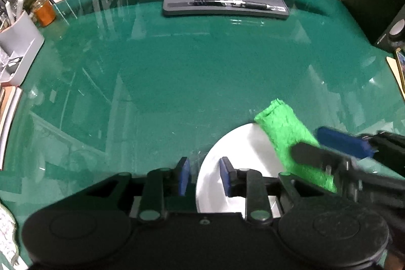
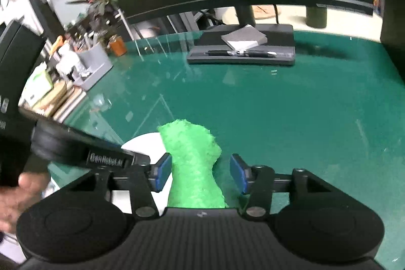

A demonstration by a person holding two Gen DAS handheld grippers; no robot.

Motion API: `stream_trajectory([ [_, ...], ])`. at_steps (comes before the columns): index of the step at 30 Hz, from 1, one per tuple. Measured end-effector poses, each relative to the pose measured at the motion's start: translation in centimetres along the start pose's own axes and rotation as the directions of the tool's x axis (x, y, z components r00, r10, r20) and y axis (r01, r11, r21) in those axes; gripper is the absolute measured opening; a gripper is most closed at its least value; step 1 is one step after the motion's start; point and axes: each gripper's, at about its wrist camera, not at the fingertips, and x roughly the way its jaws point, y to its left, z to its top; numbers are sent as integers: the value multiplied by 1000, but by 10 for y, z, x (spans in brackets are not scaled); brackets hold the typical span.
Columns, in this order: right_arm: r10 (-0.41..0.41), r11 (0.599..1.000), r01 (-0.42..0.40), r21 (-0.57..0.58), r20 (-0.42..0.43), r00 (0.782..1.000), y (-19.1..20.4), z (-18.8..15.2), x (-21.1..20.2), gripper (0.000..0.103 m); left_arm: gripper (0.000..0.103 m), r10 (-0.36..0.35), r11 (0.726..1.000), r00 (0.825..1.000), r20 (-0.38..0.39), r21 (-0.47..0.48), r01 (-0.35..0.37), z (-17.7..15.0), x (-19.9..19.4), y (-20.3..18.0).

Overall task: Clean bowl
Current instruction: 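Rub the green cloth across the plate face with the right gripper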

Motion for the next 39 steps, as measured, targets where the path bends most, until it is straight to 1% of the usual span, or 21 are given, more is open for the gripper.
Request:
stream_trajectory([
  [5,-2,1000,2,16,-10,1000,0,-6,-2,10,22,27,1000,1000,11,6,-27,-3,0,-6],
  [13,3,999,-1,44,-28,1000,3,-14,-13,13,21,23,1000,1000,10,5,-23,-5,1,-5],
  [15,-12,999,13,38,-22,1000,2,-10,-6,13,21,7,1000,1000,-6,-5,-8,-8,1,-3],
  [18,-42,999,43,22,-18,999,0,-1,11,12,19,-45,999,998,-35,-24,44,-15,-1,2],
  [20,-46,999,46,14,-11,999,-2,4,21,12,20,-86,996,995,-54,-22,85,-21,-3,5],
  [22,-39,999,39,-4,-9,999,-2,7,25,13,22,-101,995,994,-46,-5,101,-26,-5,6],
  [23,-34,999,34,-13,-13,999,-2,9,27,14,34,-91,996,995,-34,15,91,-28,-5,6],
  [25,-29,999,29,-28,-20,999,-1,10,28,14,48,-70,996,997,-15,51,71,-31,-4,5],
  [27,-29,999,28,-37,-23,999,0,10,27,14,63,-123,981,992,-41,149,128,-30,1,4],
  [28,-27,999,26,-35,-23,999,-1,10,27,14,86,-136,976,989,-60,164,144,-28,3,4],
  [29,-24,999,23,-32,-24,999,-1,10,27,14,101,-130,983,987,-98,119,141,-23,7,10],
  [30,-23,999,22,-32,-23,999,-1,9,26,14,101,-122,989,986,-114,71,130,-19,9,16],
  [31,-21,999,21,-34,-22,1000,-1,9,25,14,99,-117,991,987,-106,53,124,-17,8,18],
  [32,-19,999,19,-34,-22,1000,-1,9,25,14,99,-104,993,994,-46,55,107,-13,3,22],
  [33,-17,999,17,-34,-22,1000,-1,9,25,14,99,-94,994,995,-15,60,95,-11,1,24],
  [34,-15,999,14,-34,-22,1000,-2,9,25,14,99,-66,993,998,4,94,65,-8,-1,23],
  [35,-13,999,12,-35,-22,1000,-2,9,24,14,99,-24,985,1000,13,168,21,-2,-1,19],
  [36,-12,999,11,-39,-23,1000,-2,9,25,14,97,-7,979,1000,17,202,4,1,0,18],
  [37,-11,999,10,-44,-23,1000,-2,10,26,13,90,14,971,1000,25,237,-20,5,0,15],
  [38,-11,999,10,-46,-23,1000,-2,10,26,14,81,25,964,1000,7,264,-26,11,1,14],
  [39,-11,999,10,-47,-22,1000,-2,10,26,14,77,27,959,999,-23,282,-20,17,3,13],
])
